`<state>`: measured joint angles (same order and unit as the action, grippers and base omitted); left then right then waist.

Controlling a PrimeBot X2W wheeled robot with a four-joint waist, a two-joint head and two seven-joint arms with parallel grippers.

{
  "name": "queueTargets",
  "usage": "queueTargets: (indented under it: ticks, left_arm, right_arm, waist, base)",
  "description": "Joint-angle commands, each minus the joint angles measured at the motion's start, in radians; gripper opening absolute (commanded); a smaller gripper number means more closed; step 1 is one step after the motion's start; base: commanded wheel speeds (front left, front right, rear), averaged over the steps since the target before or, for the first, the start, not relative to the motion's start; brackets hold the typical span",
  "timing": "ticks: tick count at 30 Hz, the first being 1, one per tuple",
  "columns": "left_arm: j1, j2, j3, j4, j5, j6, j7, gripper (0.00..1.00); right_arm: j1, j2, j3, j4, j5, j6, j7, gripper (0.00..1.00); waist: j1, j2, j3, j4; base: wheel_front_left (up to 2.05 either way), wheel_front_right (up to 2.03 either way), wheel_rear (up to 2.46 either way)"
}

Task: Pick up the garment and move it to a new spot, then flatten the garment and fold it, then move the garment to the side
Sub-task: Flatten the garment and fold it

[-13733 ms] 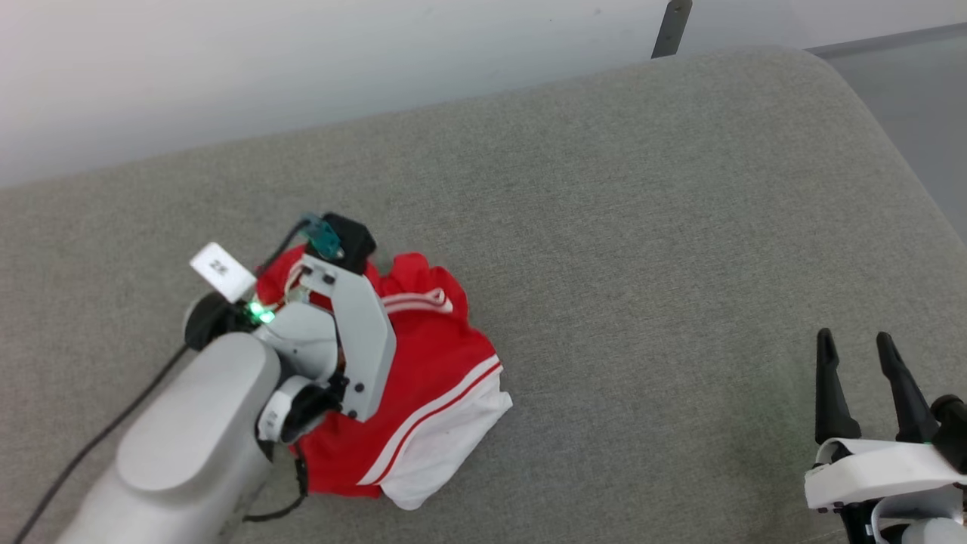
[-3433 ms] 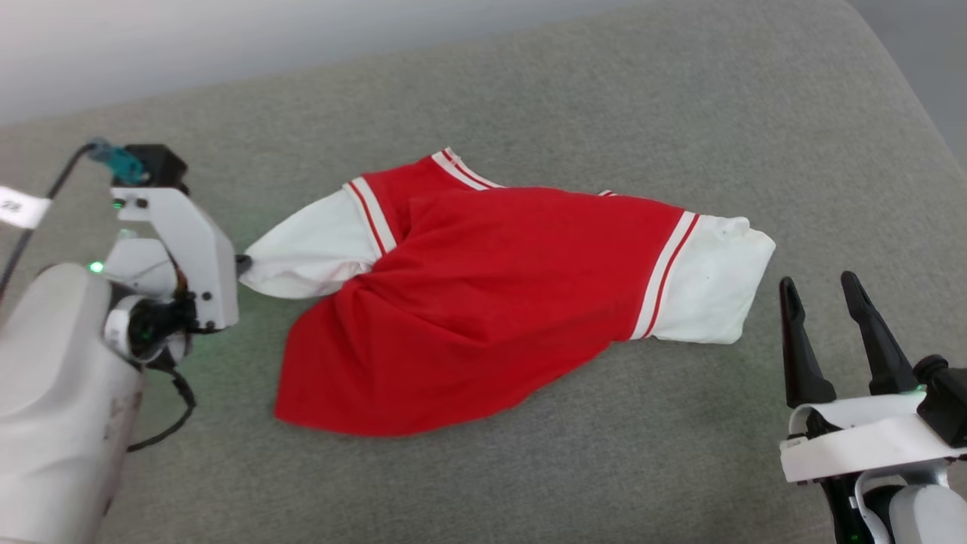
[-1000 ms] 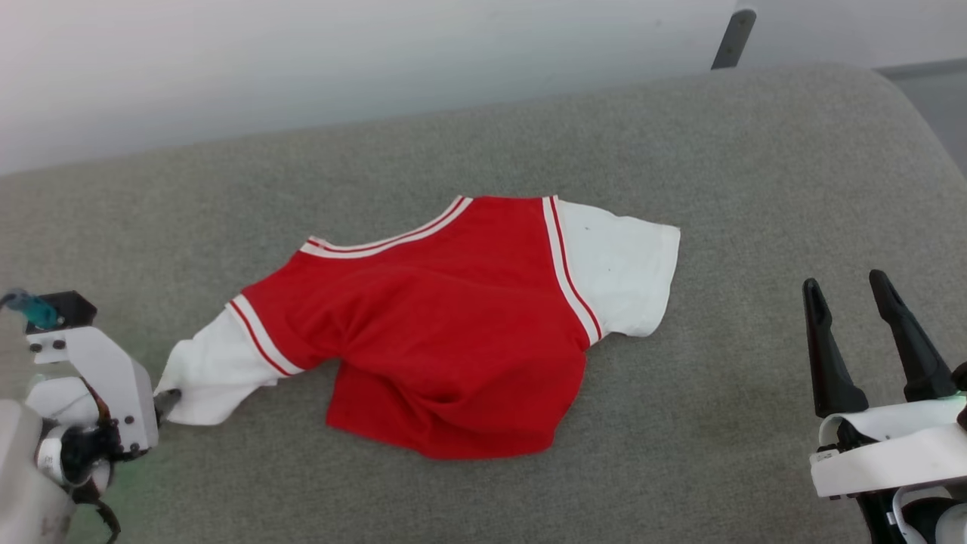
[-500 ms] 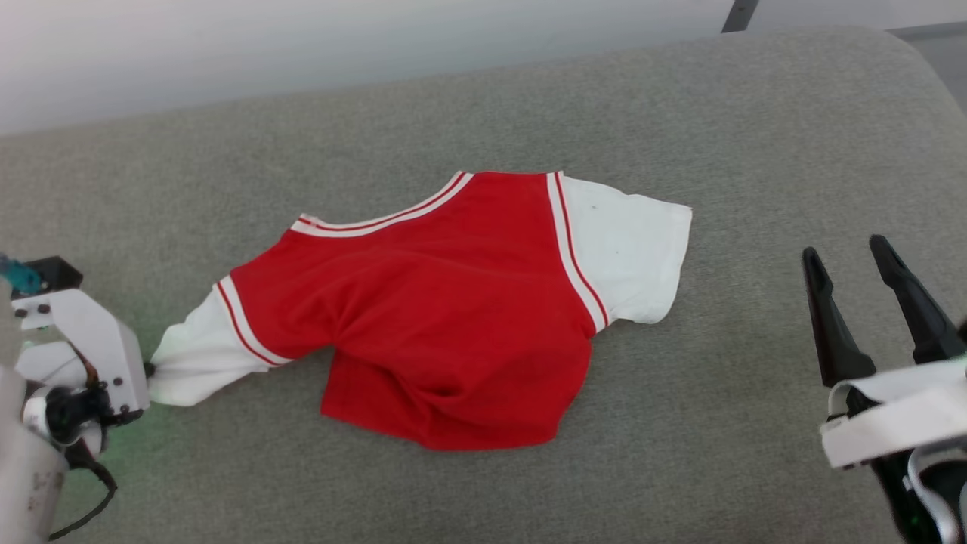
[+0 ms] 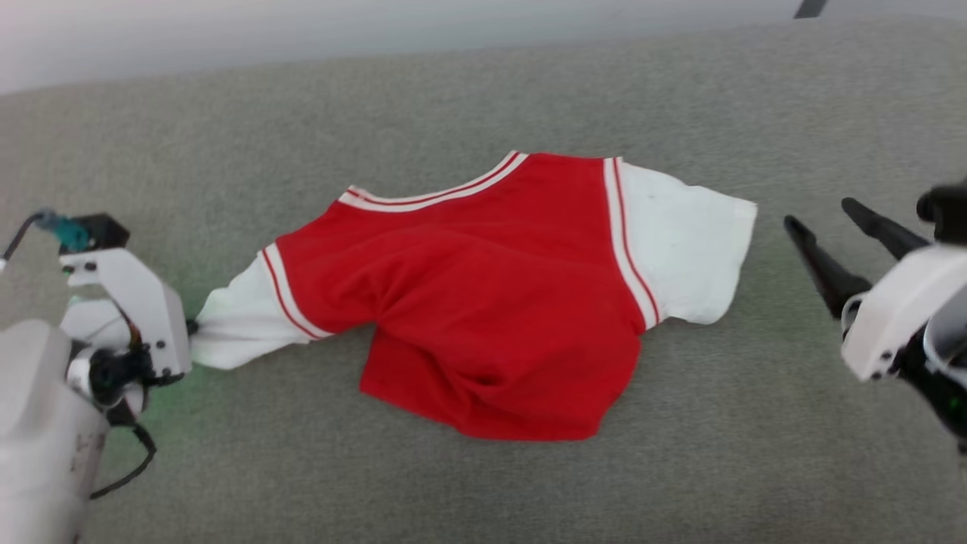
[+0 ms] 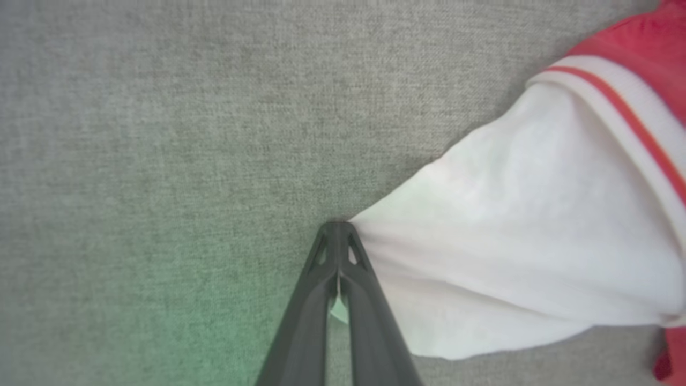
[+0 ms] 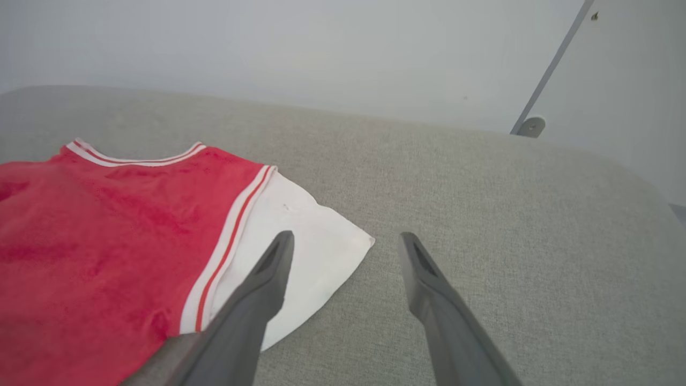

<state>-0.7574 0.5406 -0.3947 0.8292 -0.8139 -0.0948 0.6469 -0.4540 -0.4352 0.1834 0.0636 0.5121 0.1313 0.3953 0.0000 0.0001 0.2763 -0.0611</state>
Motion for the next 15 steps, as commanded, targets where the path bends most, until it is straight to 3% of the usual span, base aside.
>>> queueTargets:
  ticks: [1, 8, 15]
  left_arm:
    - [0.011, -0.047, -0.024, 0.011, 0.005, -0.010, -0.001, 0.00]
    - [-0.028, -0.075, -0.050, 0.006, 0.010, -0.024, -0.012, 0.00]
    - [-0.063, -0.106, -0.079, 0.005, 0.012, -0.031, -0.025, 0.00]
  right_arm:
    - [-0.034, -0.012, 0.016, 0.036, 0.020, -0.001, 0.025, 1.00]
    - [-0.178, -0.045, 0.080, 0.227, 0.072, -0.001, 0.109, 1.00]
    - [-0.289, -0.023, 0.104, 0.424, 0.102, -0.001, 0.161, 1.00]
  waist:
    - [0.0000, -0.0001, 0.027, 0.029]
    - [0.0000, -0.0001, 0.071, 0.067]
    - [0.0000, -0.0001, 0.107, 0.096]
  base:
    - [0.00, 0.00, 0.00]
    - [0.00, 0.00, 0.00]
    - [0.00, 0.00, 0.00]
